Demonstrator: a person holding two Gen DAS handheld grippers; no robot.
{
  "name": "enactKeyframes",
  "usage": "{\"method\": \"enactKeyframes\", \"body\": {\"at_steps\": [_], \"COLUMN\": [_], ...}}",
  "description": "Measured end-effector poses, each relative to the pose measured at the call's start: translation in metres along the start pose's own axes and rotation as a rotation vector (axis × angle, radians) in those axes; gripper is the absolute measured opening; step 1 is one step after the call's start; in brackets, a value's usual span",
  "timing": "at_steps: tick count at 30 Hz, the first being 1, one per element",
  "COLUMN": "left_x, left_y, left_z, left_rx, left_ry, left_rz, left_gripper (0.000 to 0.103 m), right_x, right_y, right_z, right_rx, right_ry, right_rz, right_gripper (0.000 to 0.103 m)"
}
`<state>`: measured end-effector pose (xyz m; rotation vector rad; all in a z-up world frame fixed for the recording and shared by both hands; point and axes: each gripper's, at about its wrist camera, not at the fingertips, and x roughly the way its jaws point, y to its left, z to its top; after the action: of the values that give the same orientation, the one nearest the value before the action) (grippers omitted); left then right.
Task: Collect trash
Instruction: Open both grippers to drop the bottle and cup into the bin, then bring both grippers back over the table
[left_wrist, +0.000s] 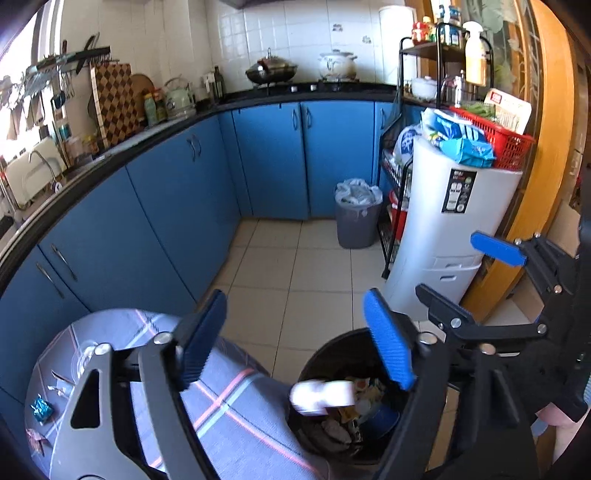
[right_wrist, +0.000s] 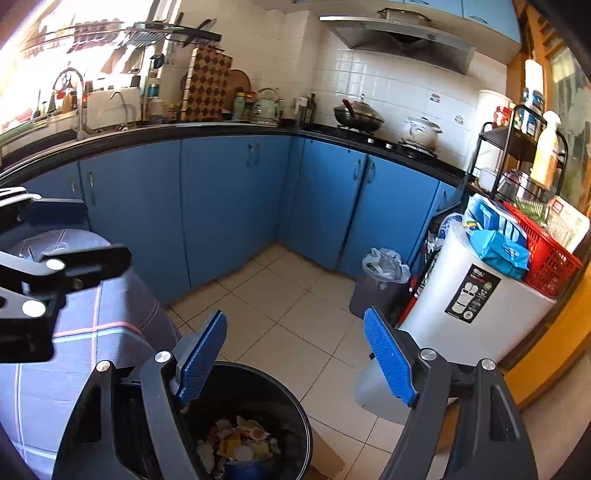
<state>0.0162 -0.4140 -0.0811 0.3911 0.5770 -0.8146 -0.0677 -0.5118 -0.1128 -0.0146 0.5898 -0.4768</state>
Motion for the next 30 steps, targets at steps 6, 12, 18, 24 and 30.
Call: {"method": "enactKeyframes", "body": {"at_steps": [6,12,18,24,30], "left_x": [-0.008,-0.031,-0.068,-0.106,-0.128], "left_y": [0.032,0.108,0.211,0.299,0.358], "left_z": [-0.009,-0.045,-0.105,-0.173,-0.228], "left_rx": [-0.047,-0.120,-0.274,-0.393,-0.495], "left_ry": [-0.004,0.009,0.060,0.114,0.159], "left_rz": [0.055,0.213,0.380,0.532,0.603], "left_gripper": [0.078,0.079,0.079,0.079,0.079], "right_x": [0.009,0.017,0.024,0.030,0.035], "right_y": [0.025,0.097,0.192,0.293,0.370], "right_z": [0.003,0.017,0.036,0.052,0.058], "right_rx": [-0.014,-0.086,-0.173,-0.249,-0.333], "right_ry": [0.016,0.016,0.010,0.017,0.038], "right_rz": [0.068,0.202,0.365,0.518,0.597], "right_gripper": [0.075,0.075,0.075,0.075,0.075]}}
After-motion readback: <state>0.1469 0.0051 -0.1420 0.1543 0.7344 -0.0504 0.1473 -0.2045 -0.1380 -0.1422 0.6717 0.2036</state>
